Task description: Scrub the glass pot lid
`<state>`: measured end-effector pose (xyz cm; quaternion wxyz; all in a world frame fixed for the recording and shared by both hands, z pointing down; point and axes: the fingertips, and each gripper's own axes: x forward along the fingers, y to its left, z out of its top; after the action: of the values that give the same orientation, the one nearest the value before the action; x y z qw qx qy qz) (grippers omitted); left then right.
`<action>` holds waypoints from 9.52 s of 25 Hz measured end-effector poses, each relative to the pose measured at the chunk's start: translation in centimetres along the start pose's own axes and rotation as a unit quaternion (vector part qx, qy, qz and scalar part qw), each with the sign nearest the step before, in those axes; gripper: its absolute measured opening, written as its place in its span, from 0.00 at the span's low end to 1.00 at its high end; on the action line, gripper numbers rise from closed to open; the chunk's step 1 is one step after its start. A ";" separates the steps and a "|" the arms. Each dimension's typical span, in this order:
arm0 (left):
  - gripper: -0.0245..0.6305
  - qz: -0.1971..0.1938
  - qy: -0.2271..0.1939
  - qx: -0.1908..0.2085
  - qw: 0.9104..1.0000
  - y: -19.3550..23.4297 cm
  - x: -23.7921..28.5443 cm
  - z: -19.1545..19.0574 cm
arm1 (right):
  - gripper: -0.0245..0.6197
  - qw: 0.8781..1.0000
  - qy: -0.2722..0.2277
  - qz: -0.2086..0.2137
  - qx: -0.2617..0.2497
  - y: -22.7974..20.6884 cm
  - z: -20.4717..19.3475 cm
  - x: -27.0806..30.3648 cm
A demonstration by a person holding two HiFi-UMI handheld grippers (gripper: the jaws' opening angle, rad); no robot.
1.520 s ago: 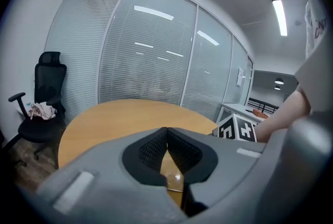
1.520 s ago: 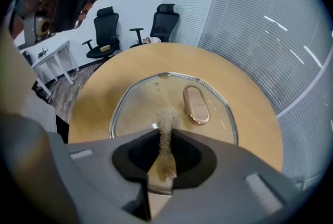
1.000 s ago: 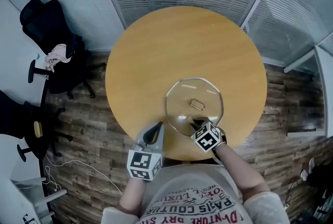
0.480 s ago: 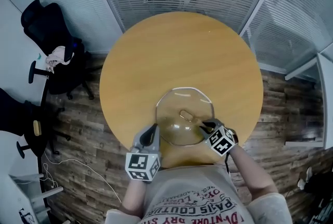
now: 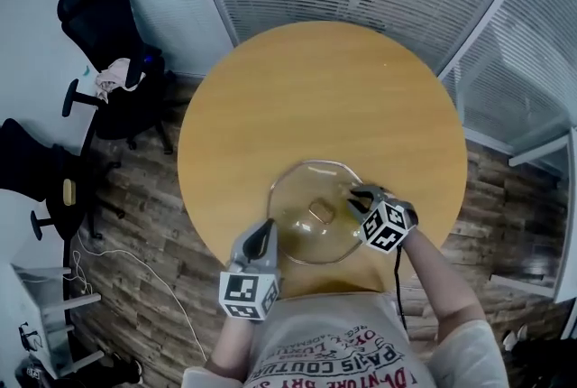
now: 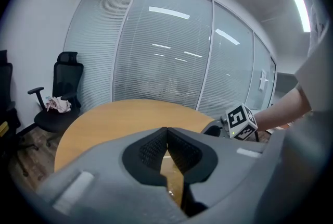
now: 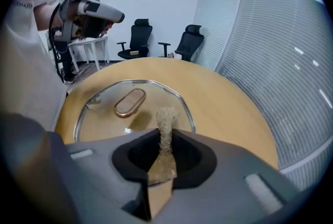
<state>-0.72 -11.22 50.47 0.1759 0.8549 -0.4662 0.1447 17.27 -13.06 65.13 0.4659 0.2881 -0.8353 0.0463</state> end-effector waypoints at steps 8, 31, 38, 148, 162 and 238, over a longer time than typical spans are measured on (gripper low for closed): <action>0.05 0.060 0.022 -0.023 0.998 1.4 -0.2 -1.8 | 0.14 0.993 -0.012 0.028 -0.116 -4.6 2.7 5.1; 0.05 0.018 -0.045 -0.004 0.999 -1.1 1.1 1.5 | 0.14 0.967 -0.019 0.079 -0.243 -2.3 1.2 6.6; 0.05 -0.004 -0.052 0.011 0.999 -1.6 0.7 2.3 | 0.14 0.978 -0.011 0.069 -0.195 -1.3 -1.3 4.7; 0.05 0.032 0.000 0.001 0.999 4.8 -4.2 -2.3 | 0.14 0.954 0.082 0.043 0.284 -0.8 3.4 6.4; 0.05 -0.002 0.024 -0.017 1.000 9.3 -6.2 -3.4 | 0.14 0.956 0.157 0.101 0.226 0.9 8.0 8.5; 0.05 -0.031 0.028 0.006 0.999 7.7 -6.5 -2.6 | 0.14 0.971 0.140 0.142 0.131 8.4 11.0 1.8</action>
<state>-10.85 -9.05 51.39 0.1885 0.8653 -0.4337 0.1660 3.89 -10.70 61.94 0.5247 0.2158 -0.7809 0.2613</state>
